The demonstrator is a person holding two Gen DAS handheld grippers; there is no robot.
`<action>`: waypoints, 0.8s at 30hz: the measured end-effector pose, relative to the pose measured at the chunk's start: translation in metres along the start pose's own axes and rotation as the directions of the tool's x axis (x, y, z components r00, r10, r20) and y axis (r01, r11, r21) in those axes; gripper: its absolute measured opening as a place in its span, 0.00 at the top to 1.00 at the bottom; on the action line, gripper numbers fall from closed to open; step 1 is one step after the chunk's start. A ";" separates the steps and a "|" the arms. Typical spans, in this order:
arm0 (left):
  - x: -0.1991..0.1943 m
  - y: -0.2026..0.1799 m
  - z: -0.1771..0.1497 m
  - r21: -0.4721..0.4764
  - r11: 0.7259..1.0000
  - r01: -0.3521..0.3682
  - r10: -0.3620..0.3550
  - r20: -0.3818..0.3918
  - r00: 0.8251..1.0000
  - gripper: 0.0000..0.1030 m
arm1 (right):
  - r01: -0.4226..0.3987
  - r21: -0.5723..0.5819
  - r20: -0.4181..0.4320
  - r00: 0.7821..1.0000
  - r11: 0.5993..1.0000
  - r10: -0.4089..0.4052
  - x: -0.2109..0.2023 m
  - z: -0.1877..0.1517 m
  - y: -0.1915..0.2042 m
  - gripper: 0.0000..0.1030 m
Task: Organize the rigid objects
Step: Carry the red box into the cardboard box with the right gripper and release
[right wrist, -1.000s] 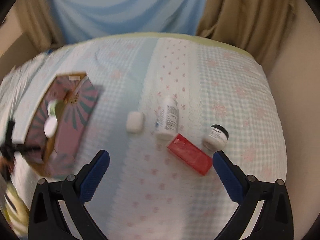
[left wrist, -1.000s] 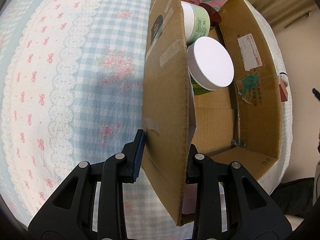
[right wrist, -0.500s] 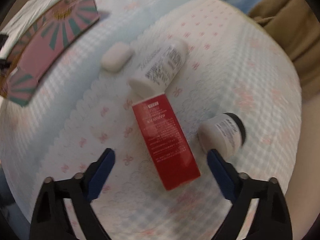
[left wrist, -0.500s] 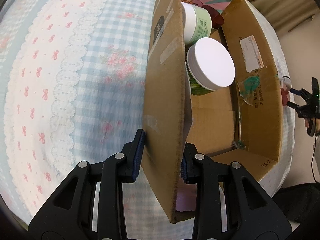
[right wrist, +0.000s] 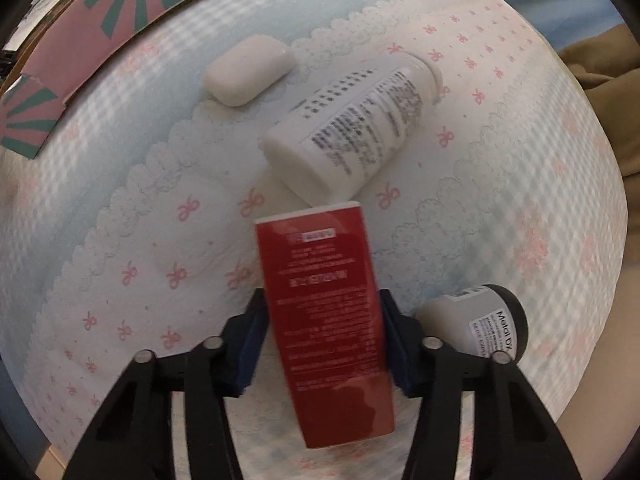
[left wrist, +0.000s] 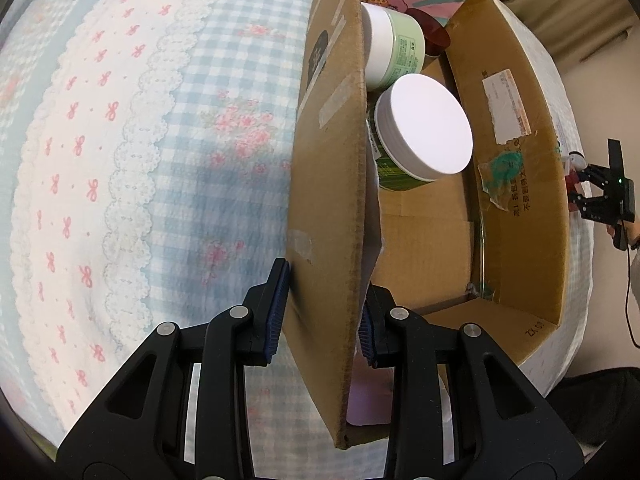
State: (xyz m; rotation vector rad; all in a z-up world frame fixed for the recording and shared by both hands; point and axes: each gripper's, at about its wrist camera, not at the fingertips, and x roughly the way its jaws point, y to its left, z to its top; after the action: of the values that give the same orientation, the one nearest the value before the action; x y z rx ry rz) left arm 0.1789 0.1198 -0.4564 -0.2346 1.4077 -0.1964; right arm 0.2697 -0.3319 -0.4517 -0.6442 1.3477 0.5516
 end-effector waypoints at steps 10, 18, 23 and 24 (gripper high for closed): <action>-0.001 0.003 -0.004 0.000 1.000 0.000 0.000 0.001 1.000 0.73 | -0.012 0.074 0.000 1.000 0.997 0.012 0.002 0.003 -0.003 0.59; 0.000 0.000 -0.001 0.020 1.000 0.001 -0.001 -0.009 1.000 0.73 | -0.075 0.216 0.031 0.997 0.974 0.070 -0.019 -0.002 -0.002 0.62; 0.003 -0.006 0.002 0.037 0.999 -0.016 0.017 -0.026 1.000 0.73 | -0.135 0.397 0.094 0.990 0.908 0.106 -0.043 -0.009 -0.011 0.62; 0.003 -0.008 0.003 0.045 0.999 -0.020 0.021 -0.028 0.999 0.73 | -0.141 0.430 0.107 0.989 0.891 0.105 -0.048 -0.010 -0.013 0.62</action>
State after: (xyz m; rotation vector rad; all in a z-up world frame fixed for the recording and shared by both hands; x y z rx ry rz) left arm 0.1823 0.1118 -0.4567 -0.1811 1.4314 -0.2149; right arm 0.2648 -0.3480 -0.4038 -0.1654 1.3823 0.3514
